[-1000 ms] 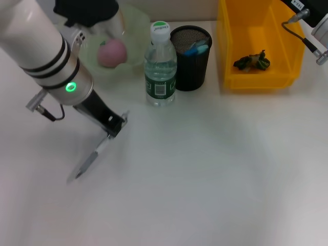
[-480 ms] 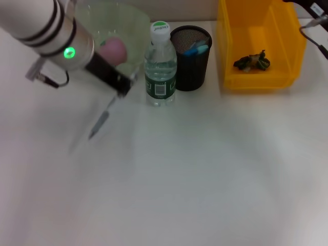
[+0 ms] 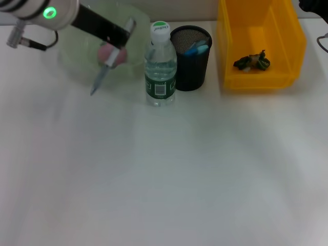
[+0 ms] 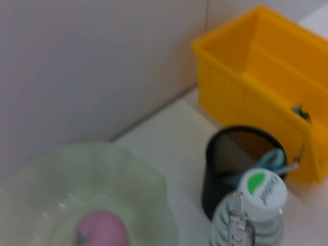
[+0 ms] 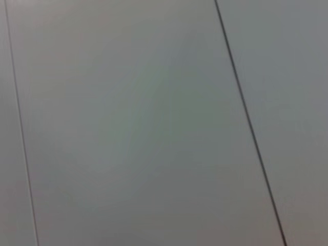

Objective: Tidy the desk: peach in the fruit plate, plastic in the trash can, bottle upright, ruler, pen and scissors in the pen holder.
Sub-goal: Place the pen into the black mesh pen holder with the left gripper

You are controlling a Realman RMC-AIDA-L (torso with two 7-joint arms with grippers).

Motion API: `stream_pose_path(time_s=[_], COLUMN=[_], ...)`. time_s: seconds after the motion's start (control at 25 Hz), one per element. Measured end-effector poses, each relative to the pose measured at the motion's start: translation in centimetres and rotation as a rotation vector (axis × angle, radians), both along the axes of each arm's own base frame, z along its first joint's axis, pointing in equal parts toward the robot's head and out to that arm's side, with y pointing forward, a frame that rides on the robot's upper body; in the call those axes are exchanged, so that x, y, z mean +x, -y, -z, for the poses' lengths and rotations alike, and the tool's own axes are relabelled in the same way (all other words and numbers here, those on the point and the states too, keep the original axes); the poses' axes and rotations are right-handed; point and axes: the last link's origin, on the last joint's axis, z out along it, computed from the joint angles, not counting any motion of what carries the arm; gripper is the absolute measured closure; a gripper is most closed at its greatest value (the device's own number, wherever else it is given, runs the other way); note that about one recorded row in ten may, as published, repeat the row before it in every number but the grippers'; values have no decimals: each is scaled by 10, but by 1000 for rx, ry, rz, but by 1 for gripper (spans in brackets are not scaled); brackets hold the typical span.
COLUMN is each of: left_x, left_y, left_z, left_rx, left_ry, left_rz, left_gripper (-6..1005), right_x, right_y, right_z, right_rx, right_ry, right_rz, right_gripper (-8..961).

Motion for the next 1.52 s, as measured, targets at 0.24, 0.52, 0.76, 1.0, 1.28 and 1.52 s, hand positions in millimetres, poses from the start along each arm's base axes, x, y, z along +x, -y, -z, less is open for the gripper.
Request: stream_pose_path(time_s=[0.24,0.52,0.76,1.0,1.28,1.52], left_x=[5,28,40,37,22,14], left_y=[1,15,23,27,18,9], left_z=[-17,-32,-35,-36,-22,-11], left_rx=[79,154,147,167,143,133], left_ry=[37,199,368,518,695,763], left_rz=[51,216,354,449,495,506], left_gripper=[860,861,861,860,860,861], right_x=[10,23,28,30,32,35], right_y=[5,12,16,18,21,24], right_z=[0,-3,-1,0,5,6], right_rx=[4,18,14,7,-8,-15], right_ry=[-10,-17,-21,-18,-15,-14], right_rz=[33,74,90,92,96,104], right_gripper=[456,456,456,455,455,454])
